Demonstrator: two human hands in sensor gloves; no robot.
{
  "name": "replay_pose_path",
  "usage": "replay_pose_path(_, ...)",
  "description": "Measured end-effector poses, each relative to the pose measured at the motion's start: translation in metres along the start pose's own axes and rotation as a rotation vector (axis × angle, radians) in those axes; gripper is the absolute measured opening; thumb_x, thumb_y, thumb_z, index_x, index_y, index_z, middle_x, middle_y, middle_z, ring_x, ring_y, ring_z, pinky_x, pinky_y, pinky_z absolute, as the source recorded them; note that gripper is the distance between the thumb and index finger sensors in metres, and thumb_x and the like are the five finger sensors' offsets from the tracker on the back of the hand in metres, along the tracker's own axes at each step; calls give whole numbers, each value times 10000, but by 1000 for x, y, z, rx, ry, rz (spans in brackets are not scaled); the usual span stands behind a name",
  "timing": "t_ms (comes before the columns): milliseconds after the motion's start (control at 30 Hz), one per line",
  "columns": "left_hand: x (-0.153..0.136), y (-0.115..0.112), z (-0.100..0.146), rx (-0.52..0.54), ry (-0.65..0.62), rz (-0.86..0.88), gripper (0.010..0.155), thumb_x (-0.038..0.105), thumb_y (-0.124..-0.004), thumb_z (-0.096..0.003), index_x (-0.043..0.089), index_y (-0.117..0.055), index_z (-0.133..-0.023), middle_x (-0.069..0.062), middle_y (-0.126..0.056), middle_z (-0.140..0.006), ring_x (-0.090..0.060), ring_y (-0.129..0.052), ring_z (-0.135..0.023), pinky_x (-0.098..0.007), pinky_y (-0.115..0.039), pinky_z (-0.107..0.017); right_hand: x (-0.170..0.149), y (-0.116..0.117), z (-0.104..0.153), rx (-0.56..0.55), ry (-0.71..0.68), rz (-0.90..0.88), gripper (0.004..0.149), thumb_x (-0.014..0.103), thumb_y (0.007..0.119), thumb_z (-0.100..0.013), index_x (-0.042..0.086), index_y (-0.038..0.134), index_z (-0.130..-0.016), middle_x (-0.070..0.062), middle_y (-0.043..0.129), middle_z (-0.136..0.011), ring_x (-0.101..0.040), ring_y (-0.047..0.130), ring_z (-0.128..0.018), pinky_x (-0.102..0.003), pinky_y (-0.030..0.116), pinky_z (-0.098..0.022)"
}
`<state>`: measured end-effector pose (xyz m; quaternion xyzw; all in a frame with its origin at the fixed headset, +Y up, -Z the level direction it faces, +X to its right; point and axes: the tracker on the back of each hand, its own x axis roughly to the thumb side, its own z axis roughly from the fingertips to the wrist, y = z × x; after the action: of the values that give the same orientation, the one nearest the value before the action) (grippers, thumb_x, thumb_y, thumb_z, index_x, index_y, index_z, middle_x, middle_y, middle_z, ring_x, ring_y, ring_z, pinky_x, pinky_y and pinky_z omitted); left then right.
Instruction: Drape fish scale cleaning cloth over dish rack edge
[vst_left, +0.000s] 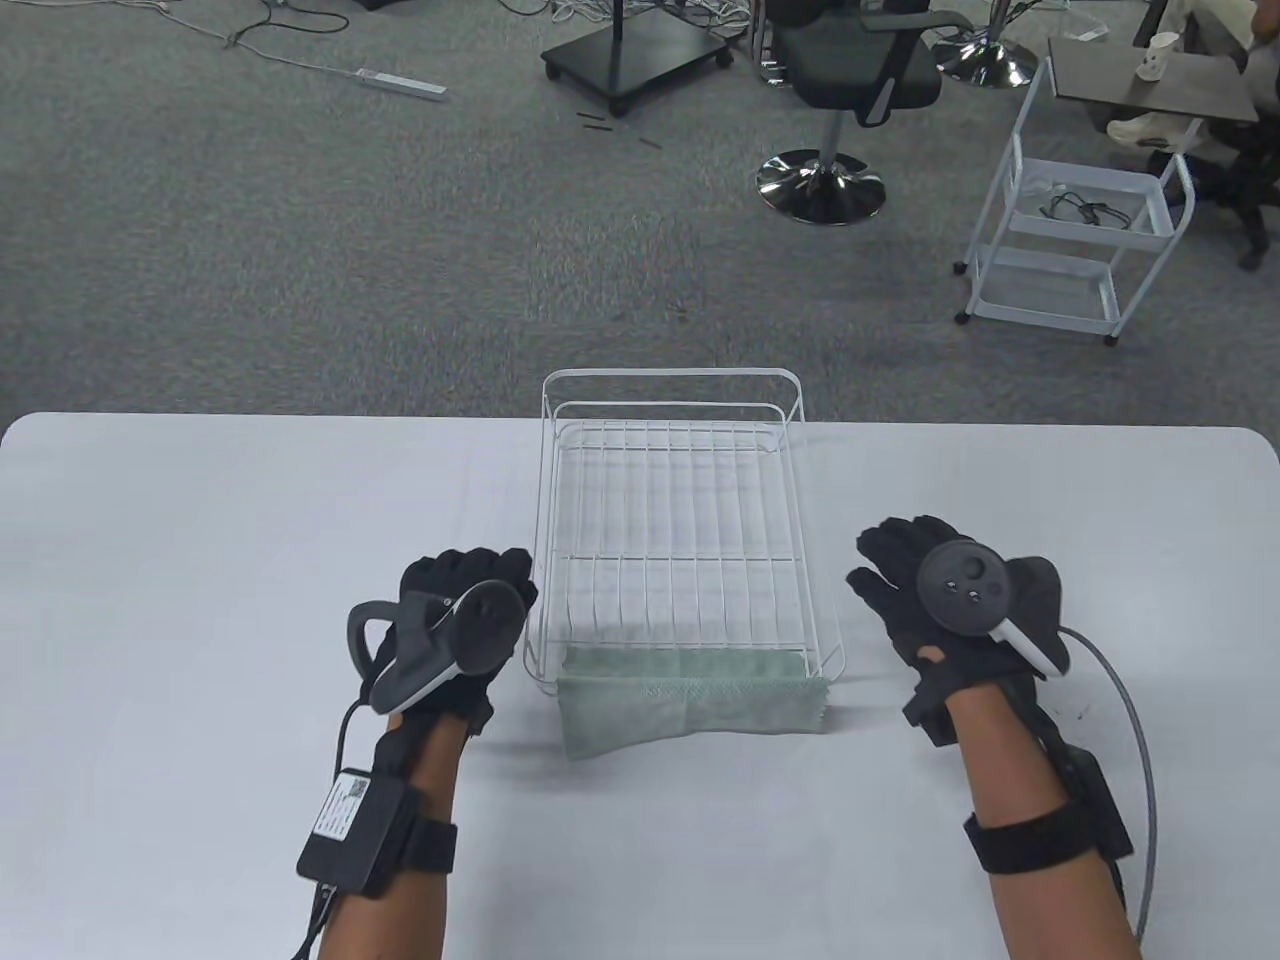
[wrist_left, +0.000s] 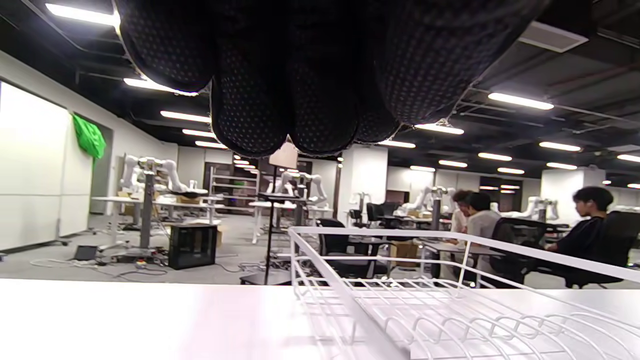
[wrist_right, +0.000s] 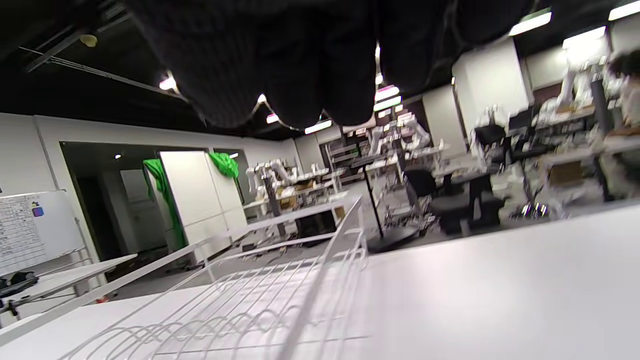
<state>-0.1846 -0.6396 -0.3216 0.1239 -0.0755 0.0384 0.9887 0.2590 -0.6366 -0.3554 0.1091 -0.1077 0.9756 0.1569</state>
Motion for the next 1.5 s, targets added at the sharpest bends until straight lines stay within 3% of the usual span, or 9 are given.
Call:
replay_pose_path(100, -8, 4, 41, -12, 28, 11, 451, 424, -857, -529, 229, -902, -932, -28, -953, -848, -314, -987, -808, -597, -749, -669, -14, -2, 42, -20, 8, 93, 470, 408, 786, -586, 134, 795, -968, -157, 811, -994, -443, 712, -955, -655, 586, -692)
replay_pose_path(200, -10, -4, 68, -31, 39, 11, 451, 429, -855, -531, 230, -900, -934, -31, -944, -867, -324, -973, -831, -604, -738, -677, -27, 12, 70, -7, 46, 121, 521, 445, 762, -591, 126, 757, -1002, -172, 786, -1017, -452, 696, -967, -670, 576, -693)
replay_pose_path(367, -15, -42, 97, -93, 76, 29, 505, 469, -819, -543, 242, -857, -992, -49, -845, -1021, -360, -847, -996, -641, -657, -739, -51, 54, 94, 69, 134, 107, 629, 490, 707, -604, 136, 567, -1105, -183, 584, -1136, -463, 484, -1060, -721, 448, -716)
replay_pose_path(433, -18, -57, 96, -147, 92, 43, 565, 485, -807, -546, 246, -785, -1057, -44, -738, -1121, -369, -710, -1100, -654, -580, -779, -59, 69, 94, 159, 149, 92, 673, 517, 701, -600, 164, 483, -1130, -156, 468, -1182, -453, 353, -1085, -740, 353, -715)
replay_pose_path(500, -20, -71, 92, -244, 113, 75, 722, 521, -784, -551, 245, -554, -1176, -46, -486, -1227, -386, -418, -1178, -669, -443, -802, -65, 75, 94, 253, 190, 74, 697, 543, 674, -609, 203, 393, -1148, -121, 341, -1212, -455, 195, -1087, -752, 210, -702)
replay_pose_path(600, -19, -90, 90, -396, 98, 132, 878, 591, -736, -551, 243, -273, -1211, -27, -175, -1237, -376, -76, -1126, -675, -222, -779, -70, 81, 92, 280, 182, 114, 738, 598, 653, -604, 249, 312, -1157, -85, 229, -1223, -450, 76, -1070, -760, 121, -672)
replay_pose_path(867, -20, -96, 95, -383, 101, 117, 949, 655, -714, -532, 275, -152, -1196, -13, -20, -1200, -372, 54, -1073, -679, -124, -742, -75, 96, 90, 334, 204, 67, 746, 617, 638, -606, 269, 274, -1157, -77, 194, -1226, -448, 30, -1060, -756, 75, -655)
replay_pose_path(1500, -25, -95, 97, -414, 109, 99, 927, 662, -716, -531, 286, -209, -1209, -11, -55, -1214, -371, 42, -1081, -681, -122, -739, -64, 104, 89, 350, 170, 68, 730, 602, 641, -607, 258, 303, -1156, -95, 235, -1224, -452, 63, -1064, -754, 95, -660)
